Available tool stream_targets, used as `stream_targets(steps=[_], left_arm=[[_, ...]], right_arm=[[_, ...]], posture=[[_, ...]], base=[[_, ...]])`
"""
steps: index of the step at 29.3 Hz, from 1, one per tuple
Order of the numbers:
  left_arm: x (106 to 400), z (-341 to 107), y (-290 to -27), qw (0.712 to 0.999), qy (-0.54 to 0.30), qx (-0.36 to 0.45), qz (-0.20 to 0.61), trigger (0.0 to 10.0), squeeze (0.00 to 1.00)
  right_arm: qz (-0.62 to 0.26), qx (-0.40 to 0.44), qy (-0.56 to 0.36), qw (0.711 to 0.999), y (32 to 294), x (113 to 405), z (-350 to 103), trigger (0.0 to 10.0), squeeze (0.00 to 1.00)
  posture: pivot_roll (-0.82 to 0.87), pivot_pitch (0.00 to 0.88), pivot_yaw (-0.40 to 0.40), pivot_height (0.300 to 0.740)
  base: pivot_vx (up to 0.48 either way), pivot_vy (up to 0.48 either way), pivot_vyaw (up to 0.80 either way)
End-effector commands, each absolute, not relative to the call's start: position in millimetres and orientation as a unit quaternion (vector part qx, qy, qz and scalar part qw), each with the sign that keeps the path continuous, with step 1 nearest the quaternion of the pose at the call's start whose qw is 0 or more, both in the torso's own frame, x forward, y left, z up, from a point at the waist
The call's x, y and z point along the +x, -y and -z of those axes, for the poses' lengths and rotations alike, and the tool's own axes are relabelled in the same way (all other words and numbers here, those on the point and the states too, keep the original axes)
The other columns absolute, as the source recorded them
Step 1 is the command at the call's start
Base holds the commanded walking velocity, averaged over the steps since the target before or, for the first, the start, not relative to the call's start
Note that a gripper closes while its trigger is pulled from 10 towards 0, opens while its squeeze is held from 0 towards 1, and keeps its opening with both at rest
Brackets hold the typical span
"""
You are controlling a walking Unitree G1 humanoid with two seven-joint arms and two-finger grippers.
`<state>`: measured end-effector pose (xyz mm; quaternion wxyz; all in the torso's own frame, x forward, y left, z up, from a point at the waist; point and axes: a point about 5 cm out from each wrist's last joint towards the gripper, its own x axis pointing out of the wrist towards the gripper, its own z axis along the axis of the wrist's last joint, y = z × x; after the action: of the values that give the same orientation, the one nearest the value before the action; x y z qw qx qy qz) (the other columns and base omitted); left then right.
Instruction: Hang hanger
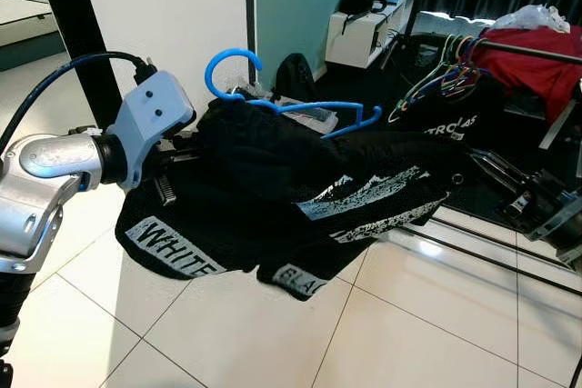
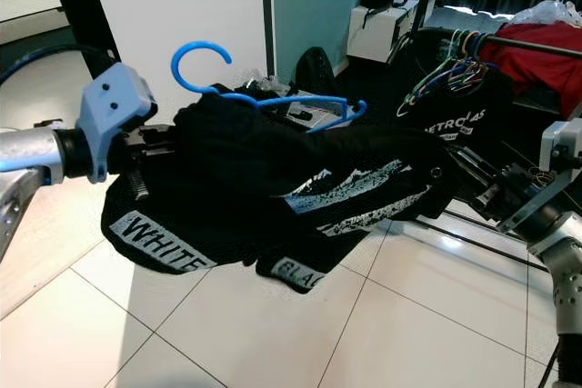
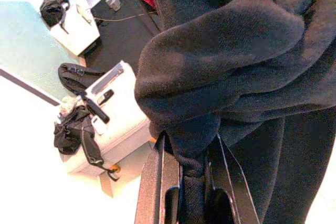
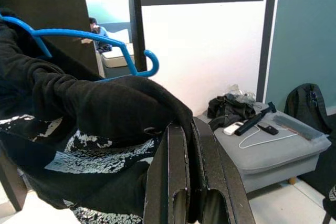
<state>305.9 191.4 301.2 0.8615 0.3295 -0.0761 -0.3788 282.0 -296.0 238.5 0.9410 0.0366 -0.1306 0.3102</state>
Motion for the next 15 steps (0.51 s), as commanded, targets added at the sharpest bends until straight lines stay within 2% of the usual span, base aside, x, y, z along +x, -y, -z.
stream_targets(steps=[1, 2, 6, 7, 10, 11, 12, 13, 15], left_arm=[[303.3, -306.7, -197.9, 0.863, 0.085, 0.337, 0.367, 10.0, 0.00], [298.3, -314.2, -188.0, 0.859, 0.121, 0.307, 0.392, 10.0, 0.00], [292.5, -320.1, -177.5, 0.851, 0.153, 0.278, 0.418, 10.0, 0.00], [286.1, -324.2, -165.2, 0.840, 0.181, 0.245, 0.449, 10.0, 0.00], [286.1, -324.2, -165.2, 0.840, 0.181, 0.245, 0.449, 10.0, 0.00], [279.7, -325.9, -152.9, 0.826, 0.201, 0.219, 0.479, 10.0, 0.00], [279.7, -325.9, -152.9, 0.826, 0.201, 0.219, 0.479, 10.0, 0.00], [275.3, -324.9, -145.6, 0.814, 0.206, 0.210, 0.501, 10.0, 0.00], [275.3, -324.9, -145.6, 0.814, 0.206, 0.210, 0.501, 10.0, 0.00]], right_arm=[[-0.286, 0.026, 0.154, 0.945, 308.6, 278.4, -248.2, 0.0, 0.00], [-0.292, 0.030, 0.147, 0.944, 306.0, 279.7, -243.7, 0.0, 0.00], [-0.298, 0.033, 0.141, 0.943, 302.7, 281.4, -239.9, 0.0, 0.00], [-0.306, 0.034, 0.136, 0.942, 298.3, 283.2, -236.5, 0.0, 0.00], [-0.306, 0.034, 0.136, 0.942, 298.3, 283.2, -236.5, 0.0, 0.00], [-0.313, 0.035, 0.133, 0.940, 294.3, 285.3, -234.0, 0.0, 0.00], [-0.313, 0.035, 0.133, 0.940, 294.3, 285.3, -234.0, 0.0, 0.00], [-0.316, 0.035, 0.132, 0.939, 292.1, 286.8, -233.2, 0.0, 0.00], [-0.316, 0.035, 0.132, 0.939, 292.1, 286.8, -233.2, 0.0, 0.00]], posture=[[0.04, 0.022, -0.025, 0.740], [0.04, 0.018, -0.027, 0.740], [0.04, 0.017, -0.027, 0.740], [0.04, 0.014, -0.028, 0.740], [0.04, 0.014, -0.028, 0.740], [0.04, 0.014, -0.028, 0.740], [0.04, 0.014, -0.028, 0.740], [0.04, 0.015, -0.026, 0.740], [0.04, 0.015, -0.026, 0.740]], base=[[0.000, 0.000, 0.00], [0.000, 0.000, 0.00], [0.000, 0.000, 0.00], [0.000, 0.000, 0.00], [0.000, 0.000, 0.00], [0.000, 0.000, 0.00], [0.000, 0.000, 0.00], [0.000, 0.000, 0.00], [0.000, 0.000, 0.00]])
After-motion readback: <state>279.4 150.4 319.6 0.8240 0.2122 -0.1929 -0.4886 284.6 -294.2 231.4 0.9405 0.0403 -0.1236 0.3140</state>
